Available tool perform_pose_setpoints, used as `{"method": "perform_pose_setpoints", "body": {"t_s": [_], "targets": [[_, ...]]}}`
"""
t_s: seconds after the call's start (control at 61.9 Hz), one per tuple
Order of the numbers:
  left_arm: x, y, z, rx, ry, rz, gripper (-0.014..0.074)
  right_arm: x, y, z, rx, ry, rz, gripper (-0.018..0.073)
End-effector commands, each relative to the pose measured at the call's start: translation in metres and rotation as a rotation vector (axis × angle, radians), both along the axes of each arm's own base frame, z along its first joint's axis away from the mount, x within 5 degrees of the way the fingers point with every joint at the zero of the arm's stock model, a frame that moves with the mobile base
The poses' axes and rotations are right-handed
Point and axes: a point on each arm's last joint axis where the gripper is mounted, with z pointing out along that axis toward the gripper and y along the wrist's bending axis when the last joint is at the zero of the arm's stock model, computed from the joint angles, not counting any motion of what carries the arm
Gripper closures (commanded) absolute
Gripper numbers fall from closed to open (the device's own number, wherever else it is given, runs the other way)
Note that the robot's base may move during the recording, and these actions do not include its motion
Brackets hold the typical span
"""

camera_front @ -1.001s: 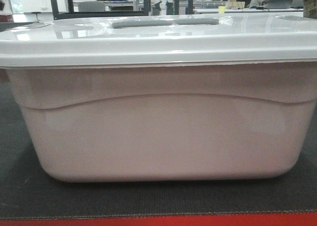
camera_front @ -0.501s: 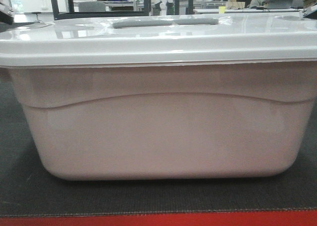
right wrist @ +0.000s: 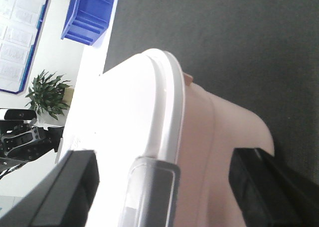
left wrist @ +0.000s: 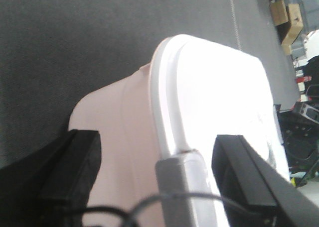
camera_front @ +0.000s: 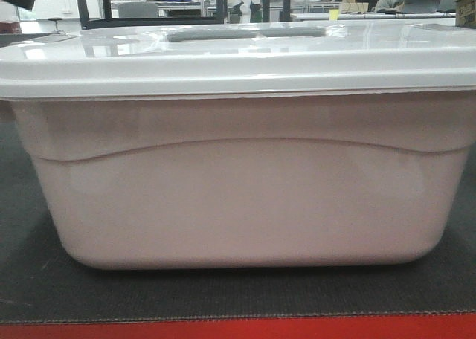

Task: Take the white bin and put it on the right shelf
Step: 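Lift the pink bin off the table with both grippers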

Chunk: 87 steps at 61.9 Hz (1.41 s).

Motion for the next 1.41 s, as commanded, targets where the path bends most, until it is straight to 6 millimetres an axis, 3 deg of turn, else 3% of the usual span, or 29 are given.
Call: {"method": "perform_pose_setpoints", "body": {"t_s": [0.0,0.436,0.727,0.953,1.114,1.389], "targets": [[-0.012,-0.013,0.030,-0.141,-0.044,-0.107,0.0220,-0.010,0.014,0.026,0.122,-0.099,0.125,-0.0074],[-0.017,-0.044,0.029,-0.147,-0.023,-0.213,0.0220,-0.011,0.050,0.026,0.130,-0.088,0.266,-0.0074],[-0.019,-0.056,0.029,-0.156,-0.020,-0.252,0.0228,-0.011,0.056,0.026,0.135,-0.088,0.286,-0.0057],[-0.021,-0.064,0.031,-0.175,-0.021,-0.275,0.0344,-0.010,0.056,0.027,0.147,-0.094,0.279,0.0188],[-0.019,-0.066,0.037,-0.239,-0.033,-0.252,0.0475,-0.010,0.056,0.034,0.190,-0.125,0.251,0.0361],[-0.014,-0.066,0.051,-0.395,-0.063,-0.186,0.0726,-0.017,0.056,0.063,0.296,-0.246,0.183,0.0491]]}}
